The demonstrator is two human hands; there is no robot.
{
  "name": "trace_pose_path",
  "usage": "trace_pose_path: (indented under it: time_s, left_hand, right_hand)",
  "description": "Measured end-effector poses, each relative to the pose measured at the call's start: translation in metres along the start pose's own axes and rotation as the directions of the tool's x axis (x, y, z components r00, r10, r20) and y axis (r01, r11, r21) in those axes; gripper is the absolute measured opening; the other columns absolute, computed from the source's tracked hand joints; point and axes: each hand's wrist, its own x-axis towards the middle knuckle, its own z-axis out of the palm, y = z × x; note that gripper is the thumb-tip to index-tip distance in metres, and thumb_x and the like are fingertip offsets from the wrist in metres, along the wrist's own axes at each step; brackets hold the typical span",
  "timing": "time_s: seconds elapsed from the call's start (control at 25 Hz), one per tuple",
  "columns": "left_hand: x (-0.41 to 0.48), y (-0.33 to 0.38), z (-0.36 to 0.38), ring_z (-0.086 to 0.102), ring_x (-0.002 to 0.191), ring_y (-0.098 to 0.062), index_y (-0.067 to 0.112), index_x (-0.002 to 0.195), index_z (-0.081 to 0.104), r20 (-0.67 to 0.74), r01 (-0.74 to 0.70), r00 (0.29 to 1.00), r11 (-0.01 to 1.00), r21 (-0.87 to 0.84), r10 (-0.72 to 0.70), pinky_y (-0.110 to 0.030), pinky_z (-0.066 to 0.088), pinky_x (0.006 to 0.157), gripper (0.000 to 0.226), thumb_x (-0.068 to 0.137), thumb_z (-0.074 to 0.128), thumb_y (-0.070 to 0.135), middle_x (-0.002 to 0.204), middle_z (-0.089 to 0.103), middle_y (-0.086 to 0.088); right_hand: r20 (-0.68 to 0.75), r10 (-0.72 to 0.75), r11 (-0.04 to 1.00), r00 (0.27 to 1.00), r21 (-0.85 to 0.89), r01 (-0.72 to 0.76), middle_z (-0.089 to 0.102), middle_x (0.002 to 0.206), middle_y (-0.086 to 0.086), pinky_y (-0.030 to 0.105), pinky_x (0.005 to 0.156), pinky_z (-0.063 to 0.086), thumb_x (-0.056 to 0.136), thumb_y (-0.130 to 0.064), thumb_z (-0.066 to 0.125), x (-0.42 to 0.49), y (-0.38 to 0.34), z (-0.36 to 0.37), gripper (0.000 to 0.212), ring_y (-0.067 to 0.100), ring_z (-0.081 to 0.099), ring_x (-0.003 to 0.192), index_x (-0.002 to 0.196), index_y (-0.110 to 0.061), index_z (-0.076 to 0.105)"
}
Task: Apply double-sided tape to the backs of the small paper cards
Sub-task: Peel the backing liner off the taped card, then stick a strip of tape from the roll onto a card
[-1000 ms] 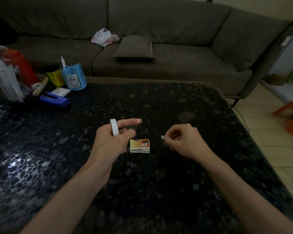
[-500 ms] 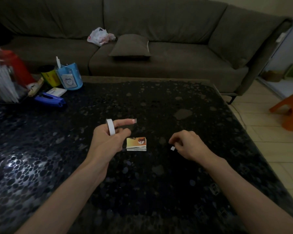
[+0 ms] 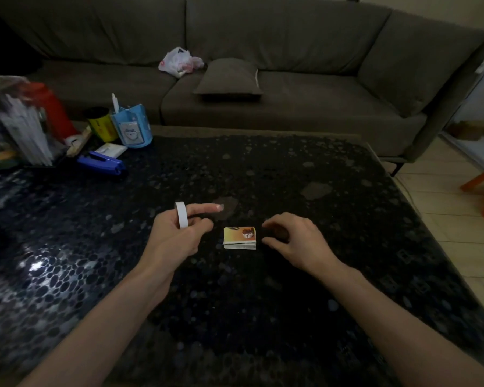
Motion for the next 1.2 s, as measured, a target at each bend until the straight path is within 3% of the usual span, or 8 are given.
trace_pose_path:
  time_s: [0.16, 0.4, 0.6, 0.8, 0.92, 1.04, 1.12, 1.2]
  left_hand:
    - [0.000, -0.002, -0.014, 0.034, 0.045, -0.003, 0.026, 0.106, 0.080, -0.015, 0.008, 1.000, 1.000, -0.015, -0.008, -0.016, 0.030, 0.042, 0.030, 0.099, 0.062, 0.004, 0.053, 0.044, 0.008]
    - [0.000, -0.002, -0.028, 0.037, 0.046, -0.003, 0.027, 0.108, 0.079, -0.029, 0.001, 1.000, 1.000, -0.011, -0.002, -0.016, 0.033, 0.044, 0.030, 0.099, 0.062, 0.004, 0.053, 0.046, 0.009]
    - [0.000, -0.005, -0.036, 0.040, 0.045, -0.002, 0.027, 0.110, 0.079, -0.022, -0.009, 1.000, 1.000, -0.007, 0.009, -0.015, 0.035, 0.042, 0.030, 0.099, 0.062, 0.004, 0.053, 0.048, 0.010]
    - [0.000, -0.009, -0.036, 0.039, 0.047, -0.003, 0.027, 0.108, 0.079, -0.014, -0.016, 1.000, 1.000, -0.007, 0.016, -0.015, 0.034, 0.042, 0.030, 0.098, 0.062, 0.003, 0.056, 0.049, 0.008]
    - [-0.003, -0.011, -0.035, 0.038, 0.047, -0.003, 0.026, 0.109, 0.079, 0.025, -0.011, 1.000, 1.000, 0.001, 0.011, -0.016, 0.035, 0.042, 0.029, 0.099, 0.063, 0.004, 0.056, 0.048, 0.006]
    - [-0.004, -0.016, -0.029, 0.037, 0.047, -0.004, 0.027, 0.105, 0.081, 0.067, 0.004, 0.998, 1.000, 0.018, -0.005, -0.017, 0.032, 0.043, 0.028, 0.099, 0.063, 0.006, 0.056, 0.047, 0.007]
    - [-0.005, -0.019, -0.025, 0.035, 0.047, -0.004, 0.029, 0.102, 0.082, 0.105, 0.015, 0.994, 0.999, 0.031, -0.018, -0.017, 0.031, 0.043, 0.029, 0.099, 0.064, 0.007, 0.056, 0.045, 0.007]
    - [-0.006, -0.021, -0.024, 0.035, 0.048, -0.004, 0.031, 0.101, 0.083, 0.166, 0.048, 0.985, 0.998, 0.039, -0.054, -0.017, 0.030, 0.043, 0.029, 0.099, 0.064, 0.009, 0.056, 0.045, 0.007]
  right_hand:
    - [0.007, -0.239, 0.962, 0.971, -0.135, 0.238, 0.058, 0.136, -0.011, 0.028, 0.099, 0.043, 0.095, -0.043, 0.070, 0.008, -0.019, 0.028, 0.044, 0.007, 0.051, 0.124, 0.137, -0.034, 0.061]
    - [-0.002, -0.402, 0.848, 0.916, -0.378, 0.372, 0.070, 0.119, -0.004, 0.029, 0.087, 0.049, 0.099, -0.032, 0.067, -0.005, -0.025, 0.037, 0.023, 0.011, 0.060, 0.104, 0.121, -0.026, 0.073]
    - [-0.048, -0.299, 0.938, 0.953, -0.200, 0.284, 0.069, 0.122, -0.007, 0.030, 0.098, 0.050, 0.102, -0.033, 0.062, -0.007, -0.037, 0.027, 0.021, 0.009, 0.060, 0.109, 0.120, -0.028, 0.073]
    - [-0.196, -0.394, 0.910, 0.898, -0.218, 0.352, 0.072, 0.112, -0.003, 0.029, 0.090, 0.054, 0.096, -0.024, 0.069, -0.029, -0.043, 0.019, 0.019, 0.010, 0.063, 0.099, 0.114, -0.022, 0.075]
    - [-0.062, -0.492, 0.856, 0.869, -0.219, 0.469, 0.071, 0.107, -0.004, 0.025, 0.088, 0.050, 0.094, -0.028, 0.064, -0.047, -0.044, 0.023, 0.017, 0.010, 0.062, 0.096, 0.107, -0.022, 0.075]
    - [0.141, -0.459, 0.862, 0.877, -0.169, 0.478, 0.066, 0.118, -0.007, 0.028, 0.095, 0.051, 0.102, -0.035, 0.060, -0.054, -0.043, 0.029, 0.021, 0.007, 0.059, 0.106, 0.117, -0.026, 0.070]
    - [0.177, -0.404, 0.903, 0.898, -0.083, 0.422, 0.065, 0.121, -0.014, 0.022, 0.097, 0.046, 0.103, -0.040, 0.059, -0.054, -0.040, 0.026, 0.022, 0.000, 0.056, 0.110, 0.120, -0.031, 0.069]
    - [0.092, -0.272, 0.959, 0.958, 0.114, 0.261, 0.068, 0.117, -0.020, 0.015, 0.092, 0.047, 0.101, -0.035, 0.064, -0.052, -0.040, 0.019, 0.022, -0.007, 0.060, 0.107, 0.122, -0.036, 0.069]
